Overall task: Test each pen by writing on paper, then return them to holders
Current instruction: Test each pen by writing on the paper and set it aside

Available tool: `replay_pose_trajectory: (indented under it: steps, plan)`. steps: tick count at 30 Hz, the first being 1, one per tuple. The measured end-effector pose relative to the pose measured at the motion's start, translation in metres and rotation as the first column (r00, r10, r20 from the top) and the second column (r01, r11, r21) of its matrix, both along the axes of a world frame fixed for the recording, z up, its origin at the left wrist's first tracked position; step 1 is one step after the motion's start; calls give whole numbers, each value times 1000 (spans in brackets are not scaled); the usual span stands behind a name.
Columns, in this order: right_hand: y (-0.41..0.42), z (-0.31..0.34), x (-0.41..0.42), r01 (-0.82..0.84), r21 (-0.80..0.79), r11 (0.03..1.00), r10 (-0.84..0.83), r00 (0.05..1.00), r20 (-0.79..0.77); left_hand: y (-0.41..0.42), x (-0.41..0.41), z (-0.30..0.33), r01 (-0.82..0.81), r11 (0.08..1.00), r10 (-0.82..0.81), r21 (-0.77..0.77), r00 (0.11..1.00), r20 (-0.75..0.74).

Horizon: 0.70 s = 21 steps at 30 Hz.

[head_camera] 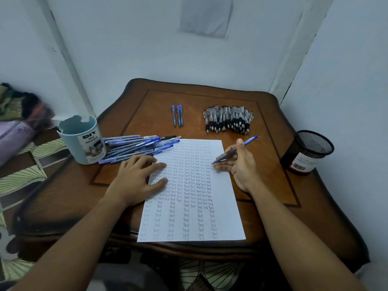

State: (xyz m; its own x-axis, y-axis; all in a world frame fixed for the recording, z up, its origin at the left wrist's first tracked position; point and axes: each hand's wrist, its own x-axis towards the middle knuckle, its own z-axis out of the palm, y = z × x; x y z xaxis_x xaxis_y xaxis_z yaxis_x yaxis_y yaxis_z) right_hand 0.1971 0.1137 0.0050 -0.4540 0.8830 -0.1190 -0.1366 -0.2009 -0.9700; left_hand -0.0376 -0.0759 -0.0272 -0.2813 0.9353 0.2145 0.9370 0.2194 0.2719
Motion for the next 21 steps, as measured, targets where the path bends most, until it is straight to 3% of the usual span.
replay_pose_trajectory:
  steps: [7, 13, 16, 21]
  plan:
    - [6, 5, -2, -80, -24, 997, 82, 991, 102, 0, 5, 1, 15, 1000, -16, 18, 1000, 25]
    - [29, 39, -48, -313, 62, 948, 258, 866, 427, 0, 4, 5, 15, 1000, -14, -8, 999, 34]
    - [46, 46, -87, -372, 123, 920, 244, 791, 561, 0, 4, 5, 15, 1000, -14, -22, 999, 42]
    - [73, 41, -152, -310, 116, 944, 164, 743, 649, 0, 4, 7, 26, 999, -24, -32, 998, 52]
